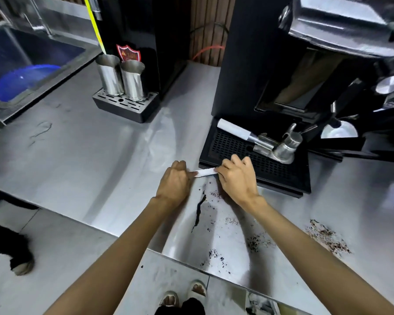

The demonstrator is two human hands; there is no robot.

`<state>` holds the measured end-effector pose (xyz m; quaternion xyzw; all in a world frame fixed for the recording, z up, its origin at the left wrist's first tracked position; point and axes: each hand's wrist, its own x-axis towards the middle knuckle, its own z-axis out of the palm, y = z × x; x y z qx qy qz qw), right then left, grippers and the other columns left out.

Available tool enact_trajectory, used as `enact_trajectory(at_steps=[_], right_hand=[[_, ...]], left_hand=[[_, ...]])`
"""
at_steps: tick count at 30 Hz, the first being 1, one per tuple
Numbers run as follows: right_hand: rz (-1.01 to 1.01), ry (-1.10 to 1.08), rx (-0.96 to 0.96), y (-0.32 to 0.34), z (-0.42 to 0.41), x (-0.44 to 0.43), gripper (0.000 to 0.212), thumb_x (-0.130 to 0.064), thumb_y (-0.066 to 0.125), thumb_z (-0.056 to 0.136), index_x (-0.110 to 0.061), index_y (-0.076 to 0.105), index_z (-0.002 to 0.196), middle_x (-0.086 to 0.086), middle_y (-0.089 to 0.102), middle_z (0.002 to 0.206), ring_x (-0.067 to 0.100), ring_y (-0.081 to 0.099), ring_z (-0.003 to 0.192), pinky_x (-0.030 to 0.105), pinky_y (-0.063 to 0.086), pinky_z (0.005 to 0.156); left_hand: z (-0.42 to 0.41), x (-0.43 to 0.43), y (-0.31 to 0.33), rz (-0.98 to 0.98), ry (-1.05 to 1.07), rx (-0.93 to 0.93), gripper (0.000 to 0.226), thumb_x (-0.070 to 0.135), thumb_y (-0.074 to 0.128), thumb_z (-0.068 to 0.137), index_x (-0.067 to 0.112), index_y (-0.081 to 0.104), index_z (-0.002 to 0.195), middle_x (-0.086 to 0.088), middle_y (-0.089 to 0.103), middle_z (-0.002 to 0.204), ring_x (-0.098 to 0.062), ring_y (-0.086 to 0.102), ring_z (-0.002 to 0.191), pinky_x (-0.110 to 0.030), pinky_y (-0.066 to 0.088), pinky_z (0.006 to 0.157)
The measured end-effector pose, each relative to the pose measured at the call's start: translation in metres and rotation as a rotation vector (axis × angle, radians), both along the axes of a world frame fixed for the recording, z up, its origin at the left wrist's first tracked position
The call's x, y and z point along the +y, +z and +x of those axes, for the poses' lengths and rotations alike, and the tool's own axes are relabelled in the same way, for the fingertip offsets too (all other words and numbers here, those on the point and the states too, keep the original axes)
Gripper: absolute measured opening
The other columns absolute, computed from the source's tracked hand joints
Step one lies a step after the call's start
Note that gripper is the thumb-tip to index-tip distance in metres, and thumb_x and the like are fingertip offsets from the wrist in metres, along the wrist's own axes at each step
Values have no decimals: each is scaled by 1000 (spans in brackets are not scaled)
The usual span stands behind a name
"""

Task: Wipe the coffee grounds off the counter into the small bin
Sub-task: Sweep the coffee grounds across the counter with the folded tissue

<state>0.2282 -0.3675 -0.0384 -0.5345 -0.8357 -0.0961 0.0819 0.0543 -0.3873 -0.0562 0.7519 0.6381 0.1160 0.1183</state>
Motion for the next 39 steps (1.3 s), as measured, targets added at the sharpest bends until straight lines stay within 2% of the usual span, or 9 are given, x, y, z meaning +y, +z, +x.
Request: enact_trajectory(at_steps=[8, 12, 16, 21, 24, 26, 28, 32, 39], right_hand=[[-75, -169, 28, -21, 10, -12, 21, -6, 80, 64, -27, 77, 69, -10, 62, 59, 16, 53, 65, 27, 25, 64], [-118, -188, 187, -23, 14, -25, 16, -7, 77, 71, -22, 78, 77, -7, 64, 62, 21, 55, 68, 27, 20, 66], [-137, -135, 243, -26, 19, -60, 15, -12, 78, 70, -24, 78, 80, -10, 66, 63, 18, 56, 68, 21, 28, 66], [-240, -197, 304, -9, 18, -69, 21, -17, 58, 90, -24, 74, 102, -6, 72, 92, 21, 52, 92, 25, 25, 77], [-204, -232, 310, -4, 10, -50, 23, -18, 54, 92, -25, 72, 105, -6, 71, 97, 21, 50, 95, 26, 21, 75], [-236, -226, 258, -6, 1, -40, 26, -17, 51, 94, -25, 71, 109, -6, 70, 101, 20, 49, 98, 27, 23, 76], [-271, -232, 231, -10, -7, -36, 27, -16, 49, 95, -23, 70, 110, -4, 69, 103, 20, 48, 100, 28, 27, 80], [-293, -206, 255, -16, -5, -47, 25, -16, 49, 93, -19, 69, 109, -2, 68, 104, 20, 48, 103, 27, 32, 85], [-321, -177, 258, -11, 11, -80, 24, -24, 52, 93, -25, 70, 108, -7, 69, 102, 18, 49, 99, 25, 27, 80]], left_hand=[[12, 11, 0, 21, -175, 35, 35, 18, 40, 99, 23, 58, 128, -8, 56, 112, -22, 48, 110, -28, 37, 94], [5, -7, 2, 63, -285, 29, 25, 12, 56, 91, 16, 71, 111, -11, 61, 90, -28, 56, 88, -33, 44, 73], [-2, -37, 2, 74, -339, 38, 26, 3, 83, 61, 21, 79, 81, -4, 58, 61, -22, 58, 56, -25, 44, 48], [-7, -46, 11, 60, -298, -62, 30, 0, 63, 78, 16, 76, 100, -12, 62, 80, -29, 58, 79, -35, 50, 72], [-7, -32, 17, 57, -224, -82, 34, 7, 53, 88, 16, 67, 117, -14, 62, 99, -30, 55, 98, -39, 46, 93], [-6, -29, 14, 38, -208, -30, 34, 10, 50, 91, 17, 65, 121, -14, 61, 103, -30, 53, 102, -38, 43, 95], [-7, -35, 9, 31, -221, 22, 29, 11, 53, 91, 14, 69, 115, -16, 62, 96, -32, 56, 96, -39, 48, 86], [-8, -55, -1, 65, -291, 96, 16, 3, 79, 65, 8, 75, 80, -11, 59, 63, -28, 59, 58, -30, 49, 46], [-12, -79, 3, 56, -286, -119, 23, 1, 77, 68, 10, 78, 89, -11, 57, 65, -28, 57, 60, -33, 53, 49]])
